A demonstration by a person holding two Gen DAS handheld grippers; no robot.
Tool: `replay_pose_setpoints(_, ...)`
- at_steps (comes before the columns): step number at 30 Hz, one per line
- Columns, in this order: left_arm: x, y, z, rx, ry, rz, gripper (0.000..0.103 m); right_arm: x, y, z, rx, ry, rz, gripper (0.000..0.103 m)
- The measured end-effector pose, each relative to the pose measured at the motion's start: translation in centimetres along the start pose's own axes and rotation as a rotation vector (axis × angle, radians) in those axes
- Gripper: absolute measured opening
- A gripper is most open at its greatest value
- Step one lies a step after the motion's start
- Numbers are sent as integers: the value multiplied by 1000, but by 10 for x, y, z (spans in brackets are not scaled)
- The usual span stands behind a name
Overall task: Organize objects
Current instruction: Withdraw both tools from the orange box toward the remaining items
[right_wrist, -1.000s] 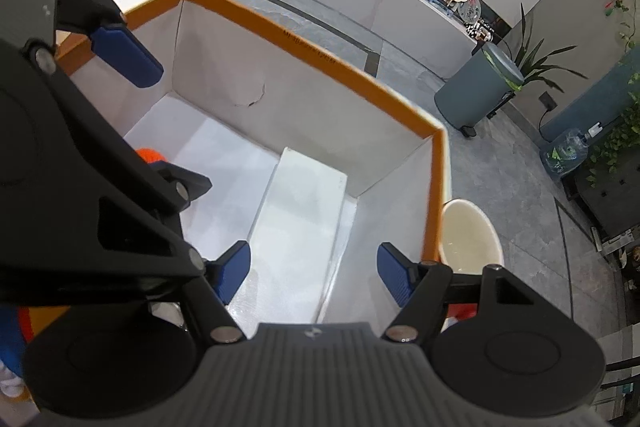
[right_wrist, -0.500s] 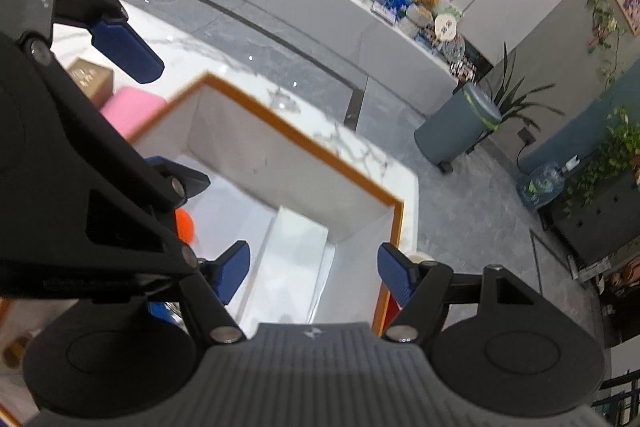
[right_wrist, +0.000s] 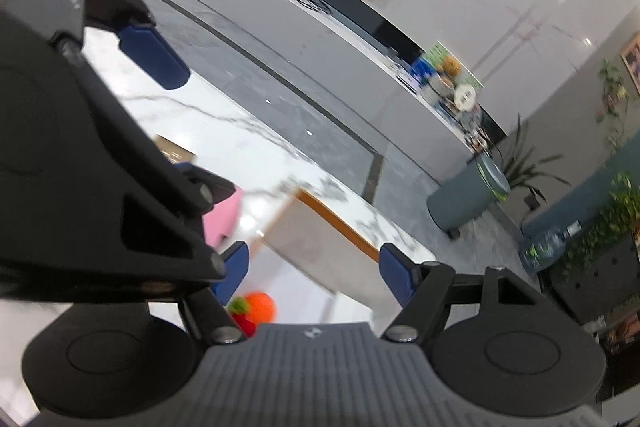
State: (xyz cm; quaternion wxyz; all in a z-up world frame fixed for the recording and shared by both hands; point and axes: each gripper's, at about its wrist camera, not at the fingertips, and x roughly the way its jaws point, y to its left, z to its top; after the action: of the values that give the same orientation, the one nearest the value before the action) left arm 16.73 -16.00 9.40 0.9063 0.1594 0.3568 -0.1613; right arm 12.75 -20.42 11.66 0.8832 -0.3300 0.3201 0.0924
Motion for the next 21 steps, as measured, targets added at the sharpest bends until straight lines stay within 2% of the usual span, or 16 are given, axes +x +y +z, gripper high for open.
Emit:
replay_pose_setpoints(14,-5,68,-55,-103,46,41,79,-1,87,39,-72,-40,104,76)
replay_pose_setpoints(21,8,94,-86,-203,58,11,80,16,115,44,-89,-27,128,77)
